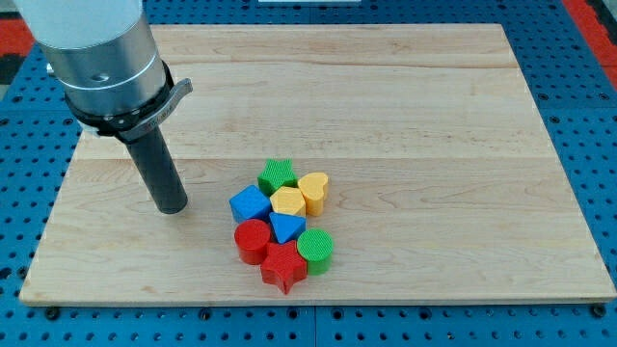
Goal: Slide the arm to the bottom left of the red star
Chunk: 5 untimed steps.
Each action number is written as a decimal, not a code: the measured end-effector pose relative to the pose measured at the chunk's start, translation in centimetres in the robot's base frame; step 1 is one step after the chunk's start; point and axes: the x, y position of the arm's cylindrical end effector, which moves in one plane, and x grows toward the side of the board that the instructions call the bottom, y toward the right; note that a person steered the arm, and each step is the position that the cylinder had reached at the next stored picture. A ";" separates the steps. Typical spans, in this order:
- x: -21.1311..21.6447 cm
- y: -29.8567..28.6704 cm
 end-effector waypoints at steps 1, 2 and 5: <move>0.0 0.0; 0.1 0.0; 7.6 2.1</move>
